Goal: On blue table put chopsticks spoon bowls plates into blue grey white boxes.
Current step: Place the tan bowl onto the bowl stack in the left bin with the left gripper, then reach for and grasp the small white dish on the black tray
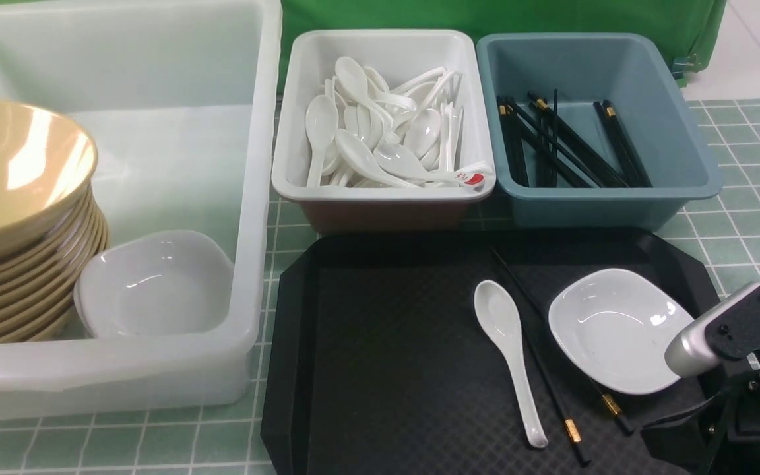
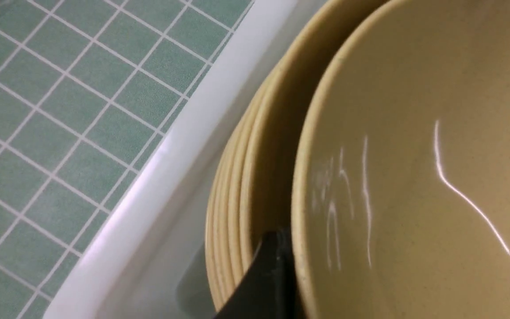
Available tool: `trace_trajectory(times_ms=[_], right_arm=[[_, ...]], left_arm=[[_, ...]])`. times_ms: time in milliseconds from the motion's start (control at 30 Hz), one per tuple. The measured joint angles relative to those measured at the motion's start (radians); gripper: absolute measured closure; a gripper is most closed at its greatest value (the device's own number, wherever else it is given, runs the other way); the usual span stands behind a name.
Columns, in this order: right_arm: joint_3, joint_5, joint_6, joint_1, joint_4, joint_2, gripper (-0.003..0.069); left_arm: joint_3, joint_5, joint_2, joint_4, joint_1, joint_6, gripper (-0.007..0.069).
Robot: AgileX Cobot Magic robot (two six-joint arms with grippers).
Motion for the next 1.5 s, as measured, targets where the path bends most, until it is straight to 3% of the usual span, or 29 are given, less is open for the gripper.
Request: trace_trajectory(times_ms=[200, 333, 533, 600, 733, 967, 1167, 1233, 1400, 1500], right_arm=[[-0.019, 0.001, 0.01, 0.0, -0.024, 0.039, 0.0534], [-0.075, 0.047, 0.02, 0.0, -0.064, 0.074, 0.0458], [-0.255, 0.147, 0.142, 0.0, -0.235, 0.179, 0.0277], [-0.316, 0.148, 0.236, 0.0, -0.36, 0.239, 0.0228], [-0.381, 0.125, 0.357, -0.018, -0.528, 0.346, 0.0195], [-0.481, 0.033, 0.408, -0.129, -0.602, 0.566, 0.0188], [-0.5, 0.025, 0.4, -0.167, -0.568, 0.711, 0.0197], [-0.511, 0.025, 0.365, -0.166, -0.53, 0.73, 0.0219], [-0.52, 0.032, 0.32, -0.166, -0.492, 0.738, 0.0364], [-0.519, 0.052, 0.307, -0.163, -0.47, 0.72, 0.0377]], left_arm=[[0.0, 0.025, -0.219, -0.032, 0.0, 0.072, -0.0027], [0.021, -0.006, -0.344, -0.071, 0.0, 0.121, 0.0033], [0.159, -0.095, -0.513, -0.185, -0.105, 0.201, 0.0254], [0.262, -0.124, -0.582, -0.243, -0.178, 0.268, 0.0402], [0.436, -0.149, -0.714, -0.272, -0.281, 0.358, 0.0587], [0.695, -0.176, -0.945, -0.265, -0.383, 0.429, 0.0623], [0.836, -0.355, -1.129, -0.231, -0.404, 0.448, 0.0623], [0.858, -0.424, -1.17, -0.208, -0.404, 0.45, 0.0623], [0.877, -0.499, -1.191, -0.19, -0.404, 0.451, 0.0623], [0.877, -0.505, -1.191, -0.185, -0.404, 0.451, 0.0623]])
